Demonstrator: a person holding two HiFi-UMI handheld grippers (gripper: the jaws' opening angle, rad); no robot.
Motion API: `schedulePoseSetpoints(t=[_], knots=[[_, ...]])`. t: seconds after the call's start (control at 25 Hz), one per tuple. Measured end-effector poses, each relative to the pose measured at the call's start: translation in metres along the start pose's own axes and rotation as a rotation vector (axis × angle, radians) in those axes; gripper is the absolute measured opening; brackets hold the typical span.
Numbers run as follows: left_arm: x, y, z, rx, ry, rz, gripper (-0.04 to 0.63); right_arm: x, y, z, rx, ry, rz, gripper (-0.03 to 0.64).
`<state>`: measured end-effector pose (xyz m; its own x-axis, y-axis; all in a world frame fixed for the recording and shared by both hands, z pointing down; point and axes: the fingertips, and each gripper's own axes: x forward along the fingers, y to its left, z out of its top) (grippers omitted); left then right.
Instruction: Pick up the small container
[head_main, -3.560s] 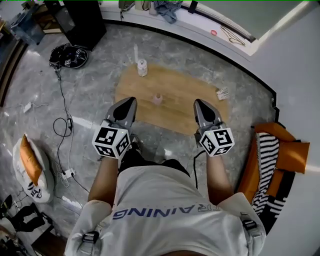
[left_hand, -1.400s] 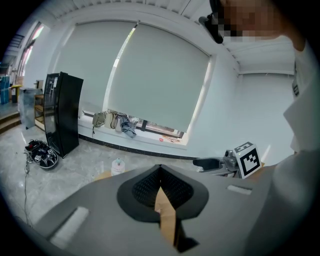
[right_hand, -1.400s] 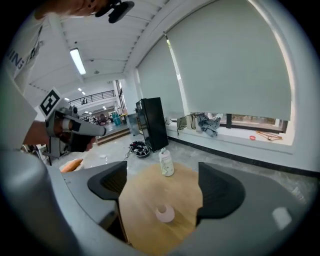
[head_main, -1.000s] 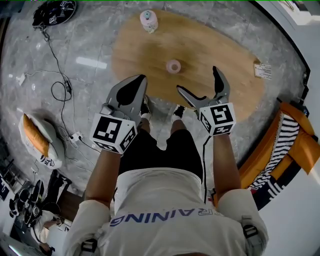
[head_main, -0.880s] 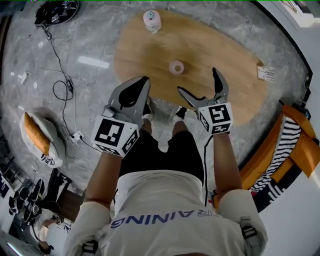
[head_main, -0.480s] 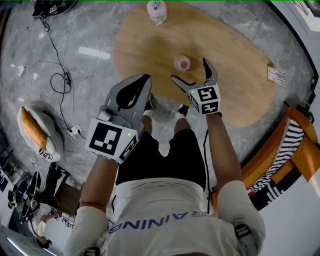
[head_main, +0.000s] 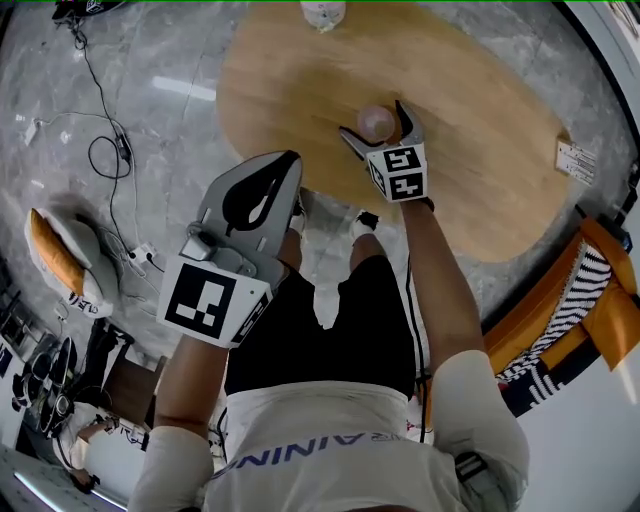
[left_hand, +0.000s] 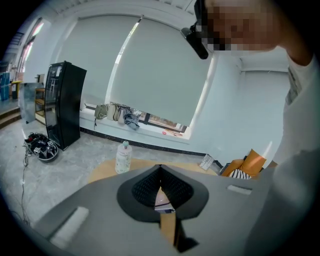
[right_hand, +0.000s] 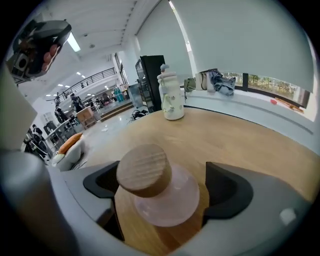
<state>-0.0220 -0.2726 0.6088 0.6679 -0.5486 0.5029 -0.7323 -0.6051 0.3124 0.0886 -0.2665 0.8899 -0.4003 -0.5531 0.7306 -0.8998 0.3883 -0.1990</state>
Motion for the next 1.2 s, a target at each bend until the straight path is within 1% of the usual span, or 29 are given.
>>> schedulePoseSetpoints(t=[0.16, 0.28, 0.44, 0.6, 0.76, 0.84, 0.92, 1.08, 1.2], knots=[[0.004, 0.008, -0.015, -0.003, 0.022, 0.004, 0.002, 0.009, -0.006, -0.004, -0.017, -0.017, -0.022, 0.501], [0.006, 0.009, -0.023, -0.013, 0.032, 0.003, 0.002, 0.012, -0.011, -0.008, -0.032, -0.019, -0.044, 0.462], [0.007, 0.008, -0.032, -0.024, 0.042, -0.003, 0.002, 0.016, -0.002, -0.004, -0.079, -0.029, -0.028, 0.417], [0.009, 0.01, -0.038, -0.035, 0.052, -0.005, 0.002, 0.022, -0.002, -0.005, -0.081, -0.023, -0.022, 0.425], [0.009, 0.01, -0.044, -0.04, 0.06, -0.002, 0.003, 0.029, -0.002, -0.01, -0.166, 0.015, -0.045, 0.433], [0.009, 0.009, -0.047, -0.051, 0.066, -0.006, 0.002, 0.03, -0.002, -0.01, -0.181, 0.02, -0.054, 0.433], [0.008, 0.008, -0.048, -0.067, 0.068, -0.009, 0.003, 0.03, -0.003, -0.01, -0.176, 0.016, -0.058, 0.433], [0.011, 0.006, -0.05, -0.069, 0.071, -0.012, 0.002, 0.031, -0.003, -0.01, -0.168, 0.026, -0.052, 0.431], [0.01, 0.005, -0.052, -0.067, 0.075, -0.013, 0.002, 0.028, -0.003, -0.008, -0.106, 0.022, -0.036, 0.43]])
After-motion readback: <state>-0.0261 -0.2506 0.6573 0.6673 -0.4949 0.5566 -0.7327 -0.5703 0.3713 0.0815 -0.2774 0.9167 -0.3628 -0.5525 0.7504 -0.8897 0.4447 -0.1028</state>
